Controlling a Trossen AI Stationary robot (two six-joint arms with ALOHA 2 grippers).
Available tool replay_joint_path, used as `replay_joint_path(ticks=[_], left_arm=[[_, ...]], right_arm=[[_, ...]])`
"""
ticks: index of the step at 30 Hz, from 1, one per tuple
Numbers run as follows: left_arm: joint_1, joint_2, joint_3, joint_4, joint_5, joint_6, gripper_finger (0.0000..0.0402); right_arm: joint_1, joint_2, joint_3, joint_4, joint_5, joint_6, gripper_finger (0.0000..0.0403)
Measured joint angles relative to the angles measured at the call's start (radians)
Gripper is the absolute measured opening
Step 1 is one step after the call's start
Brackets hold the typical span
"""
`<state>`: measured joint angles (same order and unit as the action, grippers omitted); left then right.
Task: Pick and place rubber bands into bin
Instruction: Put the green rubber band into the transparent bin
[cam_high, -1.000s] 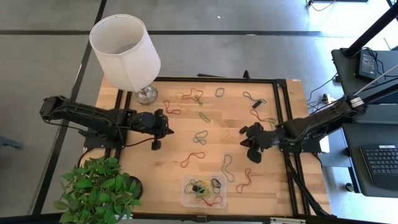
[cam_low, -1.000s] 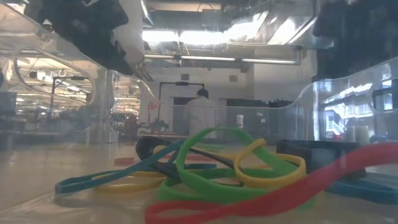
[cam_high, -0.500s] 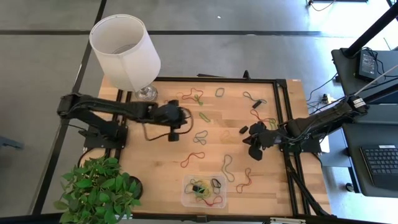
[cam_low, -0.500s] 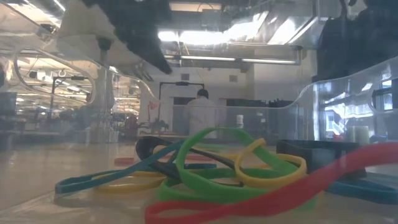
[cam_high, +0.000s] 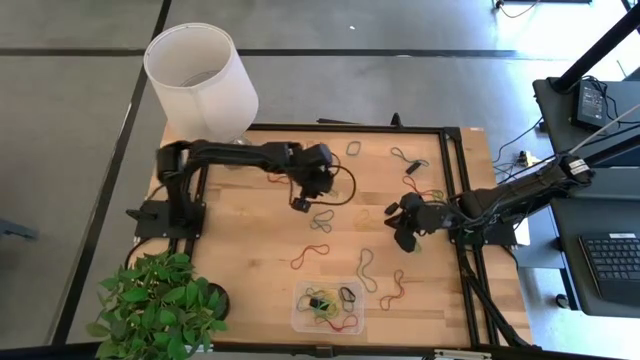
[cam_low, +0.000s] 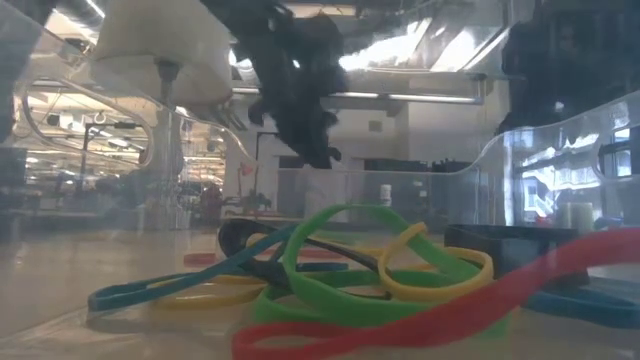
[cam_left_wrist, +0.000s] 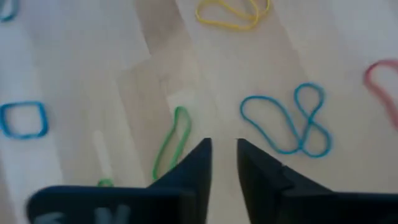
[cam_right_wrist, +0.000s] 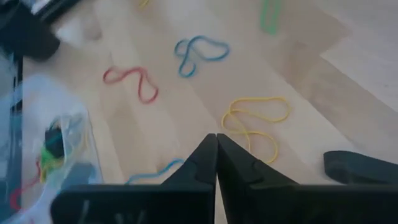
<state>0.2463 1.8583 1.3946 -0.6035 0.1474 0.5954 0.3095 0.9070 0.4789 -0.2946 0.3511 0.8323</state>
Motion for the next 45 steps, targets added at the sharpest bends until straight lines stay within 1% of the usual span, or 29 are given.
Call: replay_joint_path(ticks=[4,9,15,18,21,24,27,30,31,34,38,43,45], left_arm=[[0.006,0.096,0.048,0.002,-0.006,0.064,0.0126],[0.006,0.191,0.101,0.024,-0.060,0.084,0.0166],[0.007,0.268,0.132,0.074,-0.084,0.041,0.0185],[0.007,0.294,0.131,0.088,-0.136,0.029,0.0184],[0.008,0.299,0.131,0.089,-0.129,0.026,0.0170],[0.007,0.299,0.124,0.098,-0.124,-0.009,0.0139],[0.006,0.299,0.120,0.112,-0.122,-0.062,0.0088],[0.006,0.300,0.120,0.114,-0.126,-0.143,0.0025],[0.007,0.300,0.120,0.114,-0.125,-0.179,0.0013],[-0.001,0.299,0.128,0.097,-0.131,-0.273,0.0004],[-0.046,0.281,0.166,0.013,-0.150,-0.392,0.0003],[-0.150,0.233,0.267,-0.119,-0.269,-0.431,0.0003],[-0.198,0.232,0.332,-0.193,-0.290,-0.467,0.0002]], right_arm=[[-0.010,0.000,0.000,0.000,0.033,0.056,0.0014],[-0.011,0.000,0.000,0.013,0.033,0.057,0.0014],[-0.011,0.000,0.000,0.031,0.033,0.069,0.0014],[-0.011,0.000,0.000,0.032,0.033,0.085,0.0014],[-0.011,0.000,0.000,0.038,0.033,0.084,0.0014],[-0.011,0.000,0.000,0.039,0.033,0.081,0.0014],[-0.011,0.000,0.000,0.039,0.033,0.080,0.0014],[-0.011,0.000,0.000,0.040,0.033,0.073,0.0014],[-0.011,0.000,0.000,0.040,0.033,0.061,0.0014],[-0.011,0.001,0.000,0.039,0.033,0.028,0.0014],[-0.011,0.001,0.000,0.037,0.031,0.026,0.0014],[-0.011,0.001,0.000,0.033,-0.007,0.041,0.0014],[-0.011,0.001,0.001,0.030,-0.028,0.049,0.0014]])
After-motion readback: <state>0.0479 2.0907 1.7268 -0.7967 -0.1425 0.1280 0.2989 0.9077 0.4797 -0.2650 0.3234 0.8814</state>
